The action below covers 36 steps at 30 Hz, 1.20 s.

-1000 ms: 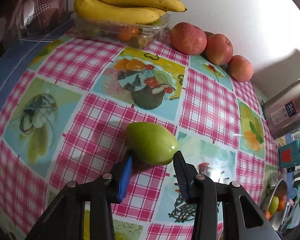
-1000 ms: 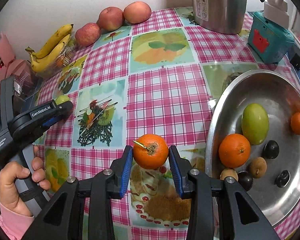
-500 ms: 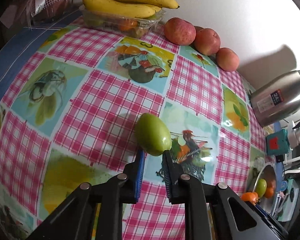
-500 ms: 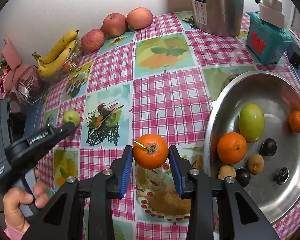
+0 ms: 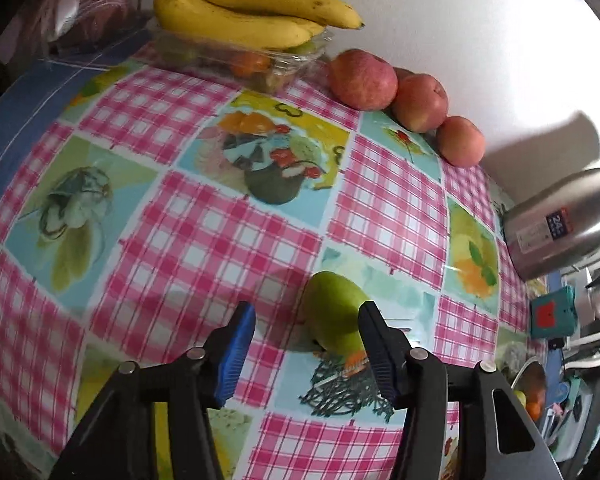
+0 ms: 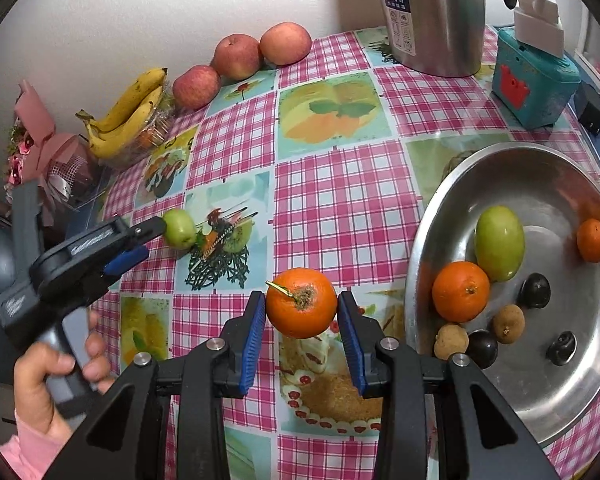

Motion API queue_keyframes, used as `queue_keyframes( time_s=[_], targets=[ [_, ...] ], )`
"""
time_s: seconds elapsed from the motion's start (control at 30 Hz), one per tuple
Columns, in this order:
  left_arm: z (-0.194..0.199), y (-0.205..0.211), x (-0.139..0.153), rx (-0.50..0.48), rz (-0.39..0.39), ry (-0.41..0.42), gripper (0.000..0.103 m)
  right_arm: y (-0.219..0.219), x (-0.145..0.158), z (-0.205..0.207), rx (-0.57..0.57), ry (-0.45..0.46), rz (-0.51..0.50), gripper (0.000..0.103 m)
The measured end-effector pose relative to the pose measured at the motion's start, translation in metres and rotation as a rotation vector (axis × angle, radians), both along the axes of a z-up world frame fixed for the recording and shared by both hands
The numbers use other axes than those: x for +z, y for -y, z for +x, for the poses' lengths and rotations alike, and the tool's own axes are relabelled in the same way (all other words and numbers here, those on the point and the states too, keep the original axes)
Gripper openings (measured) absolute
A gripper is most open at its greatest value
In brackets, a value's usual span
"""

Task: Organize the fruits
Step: 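Lift the pear with the left tool while the right tool holds the tangerine, then carry the pear and tangerine over the steel basin with both tools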

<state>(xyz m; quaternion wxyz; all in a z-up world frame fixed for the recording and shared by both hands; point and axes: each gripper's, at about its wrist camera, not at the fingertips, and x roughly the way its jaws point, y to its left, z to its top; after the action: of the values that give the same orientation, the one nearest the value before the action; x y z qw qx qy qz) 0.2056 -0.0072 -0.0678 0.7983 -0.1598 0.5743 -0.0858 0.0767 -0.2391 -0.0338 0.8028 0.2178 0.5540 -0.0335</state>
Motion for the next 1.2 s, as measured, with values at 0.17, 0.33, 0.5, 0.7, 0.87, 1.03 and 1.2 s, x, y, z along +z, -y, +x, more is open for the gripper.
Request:
queue_keyframes(
  time_s=[0.17,0.33,0.5,0.7,0.87,1.03,1.2],
  targets=[
    [0.004,0.016,-0.002,-0.039,0.004,-0.012,0.059,0.002,-0.004,0.003,-0.007,-0.01,0.006,0.038],
    [0.0,0.032,-0.01,-0.074,-0.035,-0.02,0.053,0.0,-0.004,0.003,-0.003,-0.011,0.005,0.038],
    [-0.005,0.046,-0.003,-0.105,-0.013,-0.009,0.04,0.003,-0.002,0.001,-0.01,-0.006,0.005,0.038],
    [-0.02,0.033,0.006,-0.05,-0.033,-0.019,0.039,0.005,0.003,-0.001,-0.013,0.008,0.017,0.038],
    [-0.042,0.018,0.027,-0.008,-0.048,0.007,0.039,0.004,0.008,-0.004,-0.013,0.019,0.018,0.038],
    [-0.06,0.012,0.048,0.015,-0.062,0.039,0.039,0.005,0.017,-0.01,-0.008,0.031,0.001,0.038],
    [-0.08,0.015,0.069,0.009,-0.056,0.081,0.039,0.006,0.029,-0.018,-0.005,0.05,-0.034,0.038]
  ],
)
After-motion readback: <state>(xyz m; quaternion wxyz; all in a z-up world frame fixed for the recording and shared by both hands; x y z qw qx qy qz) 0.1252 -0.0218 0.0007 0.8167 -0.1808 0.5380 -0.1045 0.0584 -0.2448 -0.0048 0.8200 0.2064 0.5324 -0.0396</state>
